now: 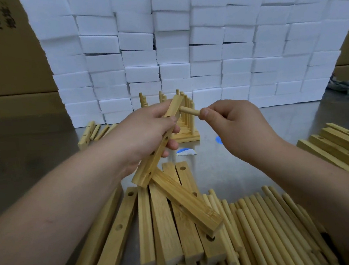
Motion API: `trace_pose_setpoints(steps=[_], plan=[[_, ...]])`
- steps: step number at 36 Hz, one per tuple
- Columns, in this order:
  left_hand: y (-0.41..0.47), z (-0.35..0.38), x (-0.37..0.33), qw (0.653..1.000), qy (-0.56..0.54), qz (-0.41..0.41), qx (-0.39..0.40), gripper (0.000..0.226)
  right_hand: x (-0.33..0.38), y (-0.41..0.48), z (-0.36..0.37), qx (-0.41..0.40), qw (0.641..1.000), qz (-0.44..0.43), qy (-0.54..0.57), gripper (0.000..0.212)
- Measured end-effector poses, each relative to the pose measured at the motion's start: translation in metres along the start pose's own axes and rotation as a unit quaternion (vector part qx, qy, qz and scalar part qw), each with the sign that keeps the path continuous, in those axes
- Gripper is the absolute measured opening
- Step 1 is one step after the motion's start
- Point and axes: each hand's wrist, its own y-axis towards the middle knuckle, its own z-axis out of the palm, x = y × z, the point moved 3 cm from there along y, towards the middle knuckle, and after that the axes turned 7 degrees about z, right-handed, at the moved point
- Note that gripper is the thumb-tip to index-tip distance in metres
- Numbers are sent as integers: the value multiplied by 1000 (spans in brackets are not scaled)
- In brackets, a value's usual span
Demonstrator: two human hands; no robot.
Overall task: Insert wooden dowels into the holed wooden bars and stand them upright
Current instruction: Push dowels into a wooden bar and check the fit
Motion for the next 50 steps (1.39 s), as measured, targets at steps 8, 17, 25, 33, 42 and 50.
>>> trace_pose_setpoints(steps=[8, 17, 25, 33, 42, 50], plan=[[3, -2, 1, 999, -21, -3, -38, 34, 3, 3, -5, 4, 981, 82, 176, 9], [1, -1, -3, 989, -124, -42, -63, 12, 8, 2, -6, -10, 911, 77, 404, 15], [-3, 6, -7, 976, -185, -74, -91, 16, 22, -8, -14, -127, 924, -77, 352, 18], [-1, -1, -10, 984, -144, -31, -97, 10, 19, -7, -9, -99, 984, -36, 141, 16], [-1, 1, -8, 997, -47, 15, -57, 15, 14, -6, 2, 51, 996, -31, -59, 22], [0, 0, -5, 998, -10, 21, -63, 19, 6, -2, 0, 30, 1000, 0, -1, 16]])
